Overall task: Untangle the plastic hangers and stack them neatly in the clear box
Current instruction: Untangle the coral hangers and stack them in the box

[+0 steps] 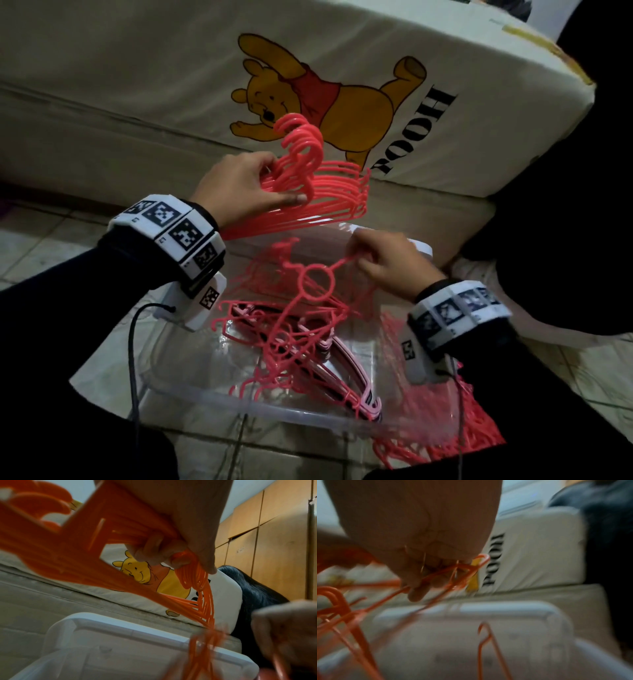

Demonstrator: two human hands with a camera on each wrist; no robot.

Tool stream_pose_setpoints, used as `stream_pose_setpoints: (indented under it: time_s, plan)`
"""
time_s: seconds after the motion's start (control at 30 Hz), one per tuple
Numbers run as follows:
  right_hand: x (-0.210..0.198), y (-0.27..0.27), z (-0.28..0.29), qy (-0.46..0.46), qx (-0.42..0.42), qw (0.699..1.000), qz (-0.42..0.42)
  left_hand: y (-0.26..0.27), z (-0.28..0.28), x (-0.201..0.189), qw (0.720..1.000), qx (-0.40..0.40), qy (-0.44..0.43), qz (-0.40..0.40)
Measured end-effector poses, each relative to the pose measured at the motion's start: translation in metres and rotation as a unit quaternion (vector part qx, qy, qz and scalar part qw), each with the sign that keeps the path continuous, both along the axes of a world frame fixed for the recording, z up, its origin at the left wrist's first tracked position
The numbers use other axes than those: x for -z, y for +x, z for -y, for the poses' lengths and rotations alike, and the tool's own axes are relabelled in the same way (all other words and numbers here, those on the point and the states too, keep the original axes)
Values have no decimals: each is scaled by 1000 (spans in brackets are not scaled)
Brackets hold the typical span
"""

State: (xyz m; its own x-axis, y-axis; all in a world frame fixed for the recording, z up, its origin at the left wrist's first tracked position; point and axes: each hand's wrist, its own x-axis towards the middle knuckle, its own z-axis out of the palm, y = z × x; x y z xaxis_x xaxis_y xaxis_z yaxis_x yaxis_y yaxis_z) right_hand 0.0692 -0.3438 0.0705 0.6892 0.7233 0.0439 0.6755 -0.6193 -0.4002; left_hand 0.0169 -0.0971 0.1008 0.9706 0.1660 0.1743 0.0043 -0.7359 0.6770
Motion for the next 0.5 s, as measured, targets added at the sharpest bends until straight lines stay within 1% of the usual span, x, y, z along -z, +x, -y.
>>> stream_pose_setpoints:
  time_s: [0.1,0.2,0.3,0.37,0.5]
  plan:
    - [-17,10,16,42,55,998,-13,0,-1,-1,1000,11,-18,2]
    - [-17,14,23,12,83,996,29,-2,1,1,999,39,-19,-19]
    - [-10,12,22,-42,71,995,56,-1,6,7,995,69,57,-50]
    - [-6,12,22,-48,60,995,65,1,7,14,990,79,96,-62]
    - [-3,13,22,-36,40,995,86,5,9,24,989,85,111,-44]
